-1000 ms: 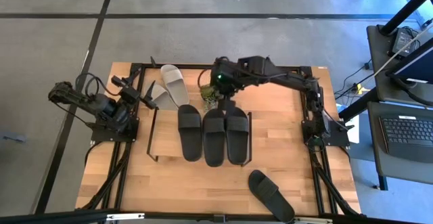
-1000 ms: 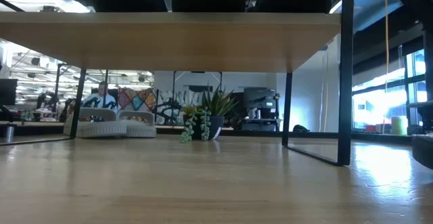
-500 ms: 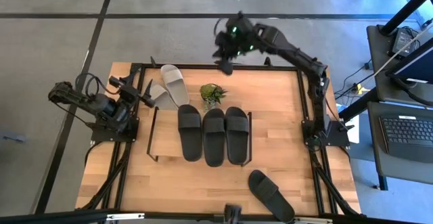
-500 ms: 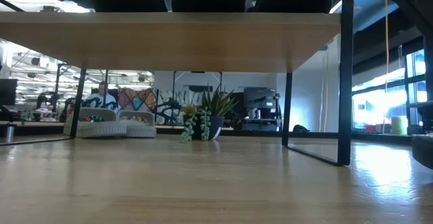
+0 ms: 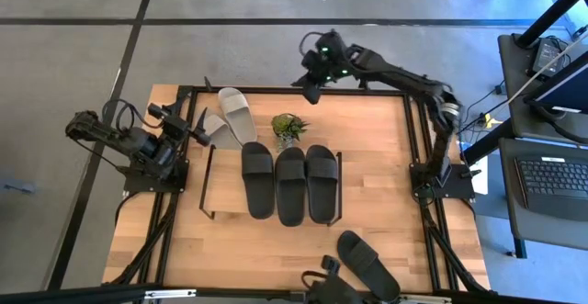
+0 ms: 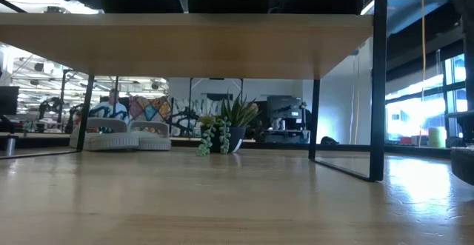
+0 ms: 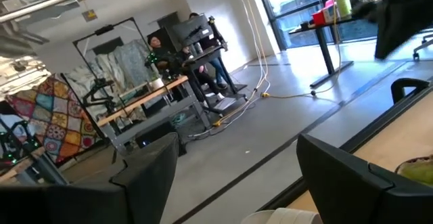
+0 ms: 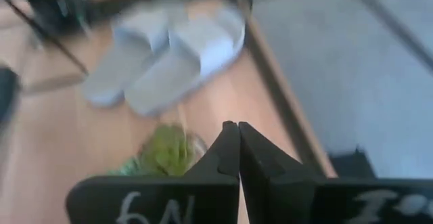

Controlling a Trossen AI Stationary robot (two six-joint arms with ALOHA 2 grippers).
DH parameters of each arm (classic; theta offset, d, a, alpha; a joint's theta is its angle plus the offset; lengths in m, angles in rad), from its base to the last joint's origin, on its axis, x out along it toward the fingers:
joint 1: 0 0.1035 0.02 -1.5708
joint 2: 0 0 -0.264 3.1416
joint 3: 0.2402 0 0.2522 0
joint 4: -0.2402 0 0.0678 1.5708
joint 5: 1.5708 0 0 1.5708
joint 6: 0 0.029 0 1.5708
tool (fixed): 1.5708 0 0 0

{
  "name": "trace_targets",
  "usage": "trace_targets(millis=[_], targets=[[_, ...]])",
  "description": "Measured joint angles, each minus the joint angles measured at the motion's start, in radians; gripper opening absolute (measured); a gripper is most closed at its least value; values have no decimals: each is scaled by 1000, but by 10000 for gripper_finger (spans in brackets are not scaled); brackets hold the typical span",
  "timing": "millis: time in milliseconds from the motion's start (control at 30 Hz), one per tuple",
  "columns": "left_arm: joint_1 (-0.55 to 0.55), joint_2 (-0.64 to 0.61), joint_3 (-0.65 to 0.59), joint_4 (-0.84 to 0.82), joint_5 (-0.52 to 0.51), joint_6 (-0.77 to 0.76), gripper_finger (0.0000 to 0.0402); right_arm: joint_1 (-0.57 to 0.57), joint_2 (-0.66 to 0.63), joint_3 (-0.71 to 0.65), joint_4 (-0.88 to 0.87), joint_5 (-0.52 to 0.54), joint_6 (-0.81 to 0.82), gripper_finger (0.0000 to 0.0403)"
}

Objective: Pick and place slides into the shelf
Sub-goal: Put the black slide on the shelf

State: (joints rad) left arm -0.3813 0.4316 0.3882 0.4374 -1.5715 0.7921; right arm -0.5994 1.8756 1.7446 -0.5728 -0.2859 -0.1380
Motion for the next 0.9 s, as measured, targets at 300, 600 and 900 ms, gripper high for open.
trace_targets(millis=[300,600,900], targets=[[0,0,0,-3,106,-6,293,10,-433,-536,345,70,105,0],[52,63,0,1,227,-31,293,125,-814,-1023,698,100,247,2],[164,278,135,-49,256,-78,293,197,-946,-1177,737,143,317,7]])
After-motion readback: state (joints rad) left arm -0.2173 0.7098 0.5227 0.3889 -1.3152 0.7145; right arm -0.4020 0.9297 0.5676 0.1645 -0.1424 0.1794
